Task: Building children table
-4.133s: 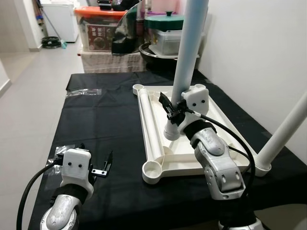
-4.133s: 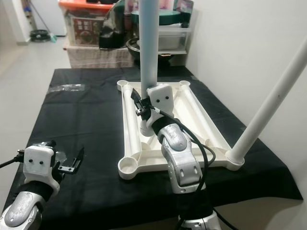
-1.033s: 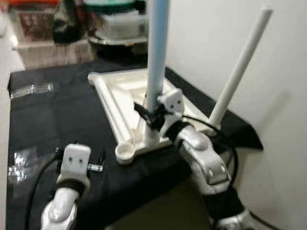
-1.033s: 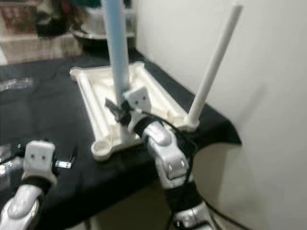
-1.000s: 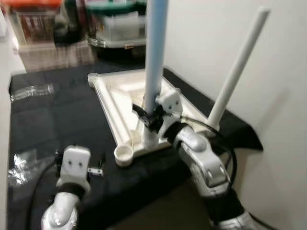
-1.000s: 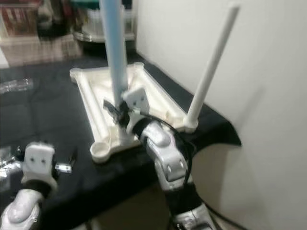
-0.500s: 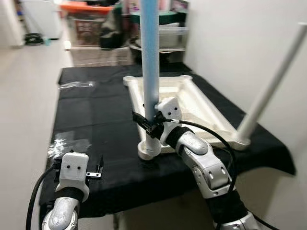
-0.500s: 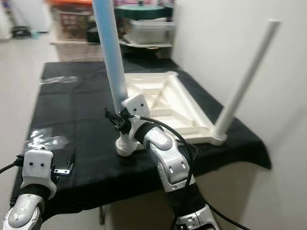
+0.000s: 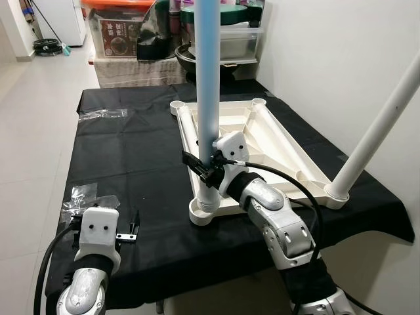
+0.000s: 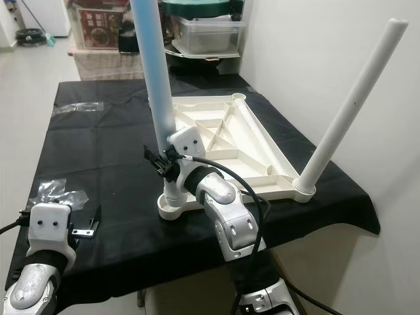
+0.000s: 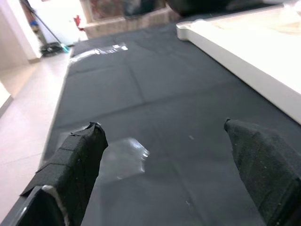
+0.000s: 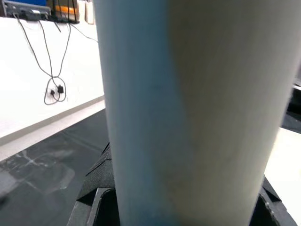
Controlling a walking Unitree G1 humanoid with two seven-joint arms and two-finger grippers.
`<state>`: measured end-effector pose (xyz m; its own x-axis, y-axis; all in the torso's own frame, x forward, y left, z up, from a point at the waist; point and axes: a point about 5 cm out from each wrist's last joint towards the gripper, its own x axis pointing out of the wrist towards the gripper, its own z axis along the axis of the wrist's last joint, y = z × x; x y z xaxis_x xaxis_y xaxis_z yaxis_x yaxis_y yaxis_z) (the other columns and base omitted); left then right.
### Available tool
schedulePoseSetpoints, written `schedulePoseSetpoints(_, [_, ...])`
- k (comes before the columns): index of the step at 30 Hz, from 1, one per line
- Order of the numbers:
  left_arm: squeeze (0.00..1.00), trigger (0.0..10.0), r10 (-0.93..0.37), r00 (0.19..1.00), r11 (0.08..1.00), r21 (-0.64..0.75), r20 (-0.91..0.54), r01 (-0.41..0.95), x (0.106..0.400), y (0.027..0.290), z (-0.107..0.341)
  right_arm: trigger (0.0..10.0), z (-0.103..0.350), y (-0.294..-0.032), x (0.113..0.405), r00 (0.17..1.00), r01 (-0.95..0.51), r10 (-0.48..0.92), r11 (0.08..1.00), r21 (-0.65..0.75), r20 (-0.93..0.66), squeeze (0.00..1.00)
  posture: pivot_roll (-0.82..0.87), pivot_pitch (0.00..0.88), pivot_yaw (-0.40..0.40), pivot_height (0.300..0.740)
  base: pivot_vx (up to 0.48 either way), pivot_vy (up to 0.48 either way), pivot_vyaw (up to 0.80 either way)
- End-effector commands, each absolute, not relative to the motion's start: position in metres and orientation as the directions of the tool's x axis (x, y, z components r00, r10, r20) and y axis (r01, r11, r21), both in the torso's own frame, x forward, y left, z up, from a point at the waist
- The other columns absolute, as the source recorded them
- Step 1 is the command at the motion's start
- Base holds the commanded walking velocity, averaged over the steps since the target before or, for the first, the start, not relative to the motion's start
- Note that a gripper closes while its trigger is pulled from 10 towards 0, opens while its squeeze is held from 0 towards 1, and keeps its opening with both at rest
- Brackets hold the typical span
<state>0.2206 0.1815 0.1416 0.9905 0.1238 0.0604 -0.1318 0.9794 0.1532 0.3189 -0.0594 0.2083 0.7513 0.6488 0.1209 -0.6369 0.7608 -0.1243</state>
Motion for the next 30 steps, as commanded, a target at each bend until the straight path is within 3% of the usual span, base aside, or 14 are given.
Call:
schedulePoseSetpoints(1, [0.00,10.0,0.139,0.989,0.980,0.141,0.042,-0.143,0.220,0.185,0.136,10.0,0.214,-0.055,0.316,0.734,-0.647,0.660,0.752,-0.131,0.159,0.00,0.08,0.000,-0.083,0.740,0.296,0.000,0.80])
schedulePoseSetpoints(6, [0.00,10.0,0.139,0.989,0.979,0.146,0.049,-0.144,0.220,0.185,0.137,10.0,0.215,-0.055,0.317,0.741,-0.641,0.651,0.759,-0.115,0.164,0.00,0.08,0.000,-0.083,0.740,0.302,0.000,0.16])
schedulePoseSetpoints(19, [0.00,10.0,0.117,0.992,0.980,0.154,0.052,-0.124,0.222,0.181,0.135,10.0,0.215,-0.057,0.318,0.734,-0.647,0.659,0.752,-0.126,0.163,0.00,0.08,0.000,-0.083,0.740,0.000,0.000,0.00])
schedulePoseSetpoints(30, [0.00,10.0,0.141,0.990,0.973,0.179,0.027,-0.144,0.221,0.185,0.129,10.0,0.207,-0.081,0.327,0.709,-0.687,0.700,0.713,-0.143,0.087,0.00,0.08,0.000,-0.084,0.740,0.000,0.000,0.00])
